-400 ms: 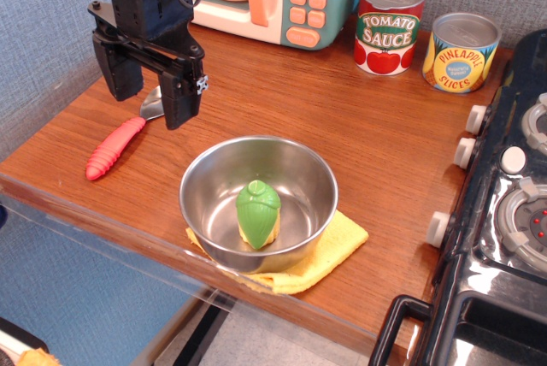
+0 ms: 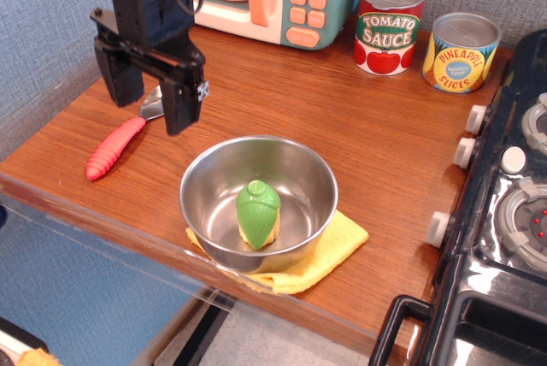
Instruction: Move the spoon and place top left under microwave
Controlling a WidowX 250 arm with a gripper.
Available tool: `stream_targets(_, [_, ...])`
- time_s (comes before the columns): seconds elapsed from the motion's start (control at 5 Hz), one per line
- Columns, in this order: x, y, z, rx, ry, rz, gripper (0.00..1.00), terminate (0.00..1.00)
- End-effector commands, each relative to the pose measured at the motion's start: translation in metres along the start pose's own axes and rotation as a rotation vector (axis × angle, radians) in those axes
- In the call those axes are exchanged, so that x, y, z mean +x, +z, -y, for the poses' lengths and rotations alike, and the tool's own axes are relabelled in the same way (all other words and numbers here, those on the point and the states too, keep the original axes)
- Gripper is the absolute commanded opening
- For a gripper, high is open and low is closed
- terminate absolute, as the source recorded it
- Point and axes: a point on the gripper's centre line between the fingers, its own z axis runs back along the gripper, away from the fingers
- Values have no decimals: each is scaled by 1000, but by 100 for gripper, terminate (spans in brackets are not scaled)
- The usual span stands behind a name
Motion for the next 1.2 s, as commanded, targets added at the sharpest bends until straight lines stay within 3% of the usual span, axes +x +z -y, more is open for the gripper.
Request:
stream_targets(0.0, [-10, 1, -28, 52, 98, 29, 100, 0])
stream_targets(0.2, [-14, -10, -51, 125, 153, -9, 100, 0])
stream_targets(0.6, [-8, -45, -89, 169, 312, -45, 100, 0])
stream_targets(1.0, [2, -73, -109, 105, 378, -41, 100, 0])
